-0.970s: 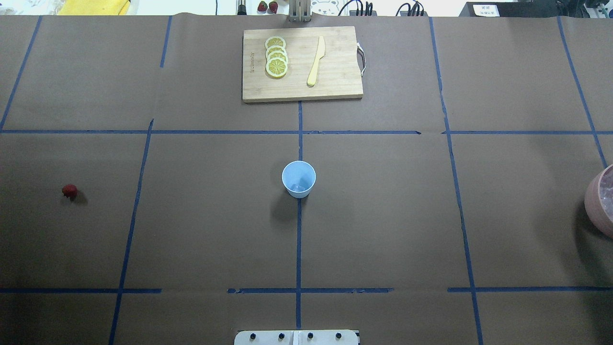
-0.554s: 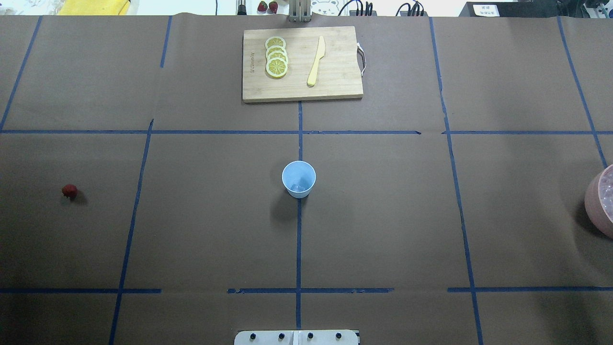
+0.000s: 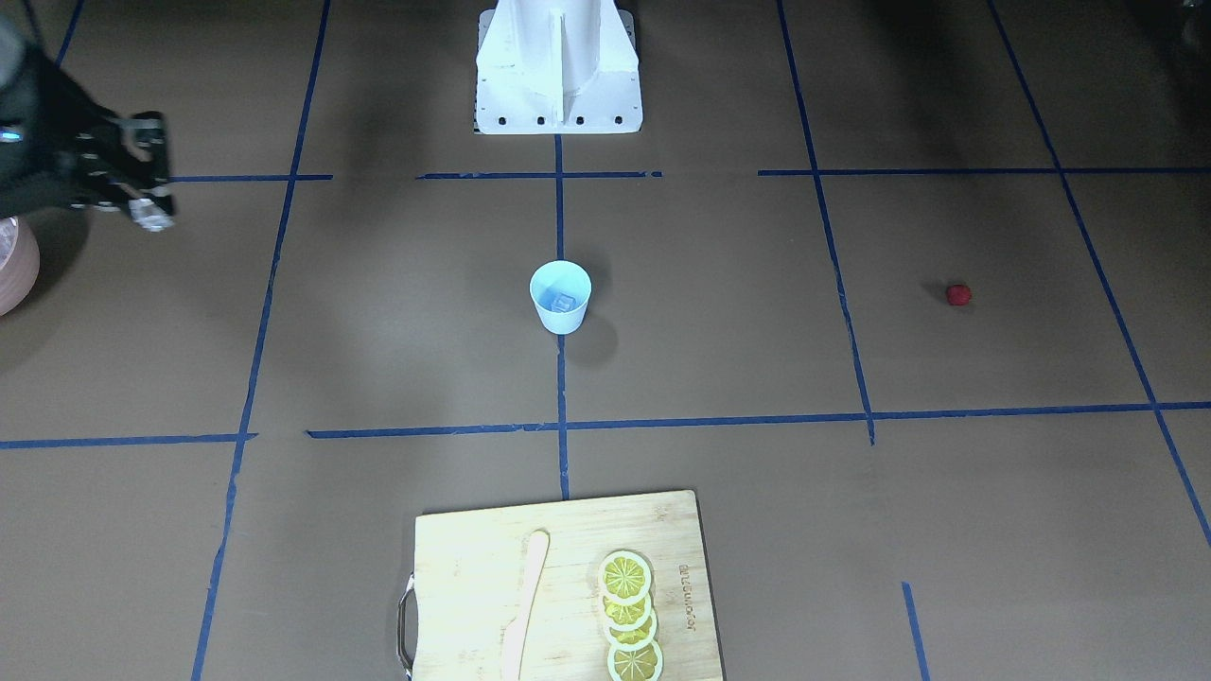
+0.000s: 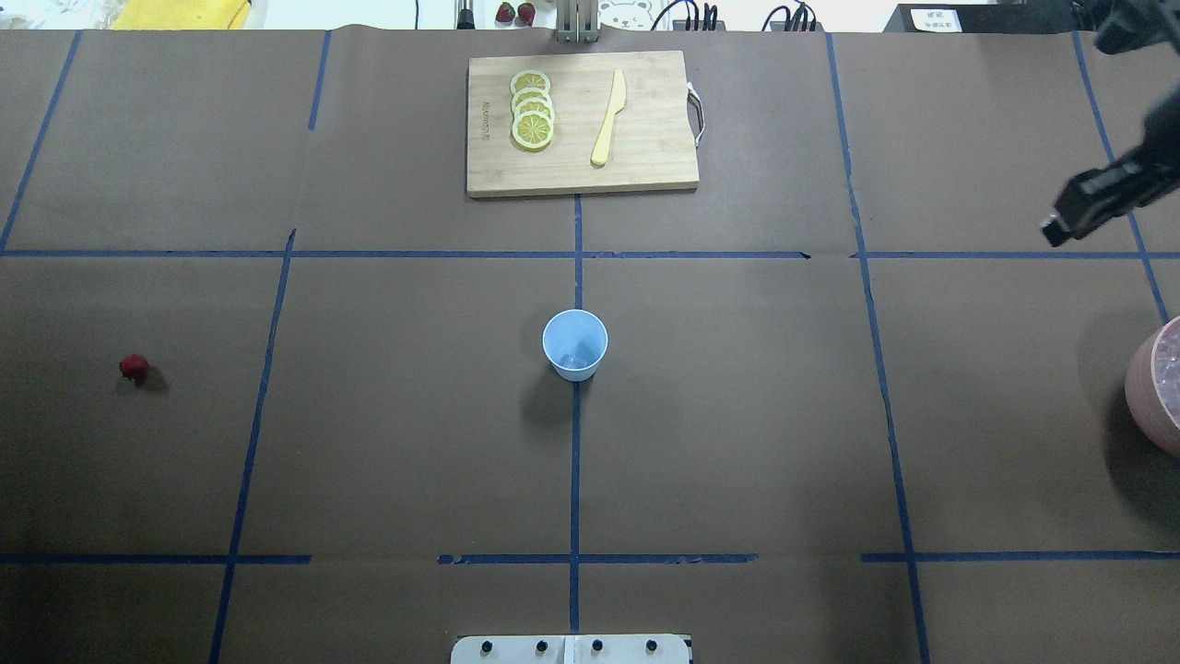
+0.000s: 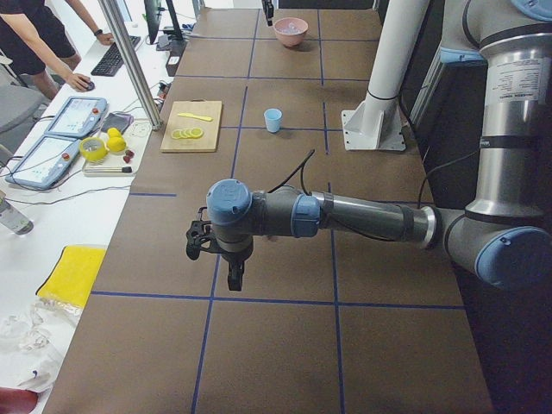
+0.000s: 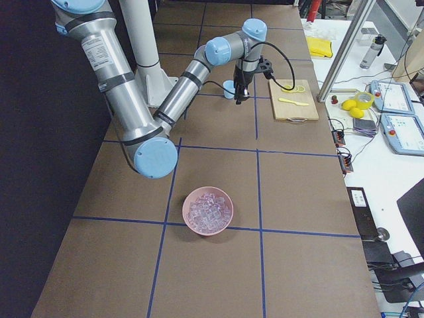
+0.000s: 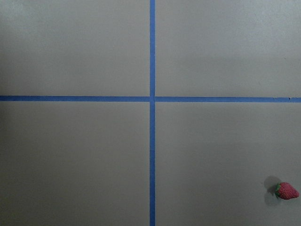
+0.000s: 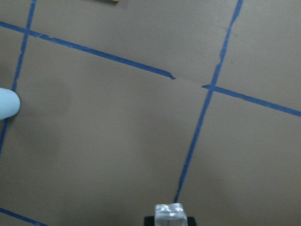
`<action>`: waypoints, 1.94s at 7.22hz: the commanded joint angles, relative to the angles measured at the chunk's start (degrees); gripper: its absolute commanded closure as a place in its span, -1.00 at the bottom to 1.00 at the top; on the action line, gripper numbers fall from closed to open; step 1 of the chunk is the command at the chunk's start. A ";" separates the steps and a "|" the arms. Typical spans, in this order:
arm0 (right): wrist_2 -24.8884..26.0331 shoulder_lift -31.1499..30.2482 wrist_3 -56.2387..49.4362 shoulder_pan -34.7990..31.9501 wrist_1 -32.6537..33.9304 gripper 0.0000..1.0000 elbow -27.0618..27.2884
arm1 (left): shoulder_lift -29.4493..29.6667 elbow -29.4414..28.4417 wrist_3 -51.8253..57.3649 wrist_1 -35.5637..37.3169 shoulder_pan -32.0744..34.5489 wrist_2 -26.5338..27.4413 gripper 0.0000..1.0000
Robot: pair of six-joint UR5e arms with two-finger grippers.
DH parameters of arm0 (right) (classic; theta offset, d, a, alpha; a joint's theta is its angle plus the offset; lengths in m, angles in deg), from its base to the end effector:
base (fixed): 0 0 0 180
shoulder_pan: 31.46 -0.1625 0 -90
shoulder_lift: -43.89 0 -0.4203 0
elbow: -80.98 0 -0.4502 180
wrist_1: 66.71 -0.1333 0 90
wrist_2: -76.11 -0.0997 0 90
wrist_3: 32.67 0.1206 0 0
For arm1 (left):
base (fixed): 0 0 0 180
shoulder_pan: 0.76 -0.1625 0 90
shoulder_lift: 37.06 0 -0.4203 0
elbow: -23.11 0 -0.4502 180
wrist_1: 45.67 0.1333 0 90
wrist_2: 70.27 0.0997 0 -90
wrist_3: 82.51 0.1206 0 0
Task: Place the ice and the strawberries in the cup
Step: 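Carry the second ice cube with the right gripper over the blue cup, then lower the right gripper into the cup and release the ice cube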
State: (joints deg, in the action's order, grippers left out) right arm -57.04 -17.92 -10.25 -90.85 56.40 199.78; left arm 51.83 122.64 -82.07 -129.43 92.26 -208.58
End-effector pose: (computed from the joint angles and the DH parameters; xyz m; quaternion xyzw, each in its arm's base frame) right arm -0.2468 -0.5170 0.1955 0.0115 -0.4078 -0.1409 0.9021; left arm -0.0716 -0.5369 0.5932 0.0297 0.4084 -0.0128 0.9122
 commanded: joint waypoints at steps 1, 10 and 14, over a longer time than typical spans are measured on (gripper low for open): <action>5.32 12.29 15.66 10.39 -1.11 1.00 -7.85 | 0.05 -0.13 0.00 0.00 -0.04 -0.03 -1.00; 20.56 26.57 35.58 28.28 -18.00 0.93 -31.88 | 0.49 -0.22 0.00 0.00 -0.04 0.05 -1.00; 20.47 26.40 35.50 28.28 -18.96 -0.37 -31.71 | 0.93 -0.13 0.00 0.00 -0.04 0.05 -1.00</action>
State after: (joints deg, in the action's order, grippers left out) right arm -36.56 8.54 25.28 -62.63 37.60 167.98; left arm 52.70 122.47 -82.07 -129.43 92.23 -208.53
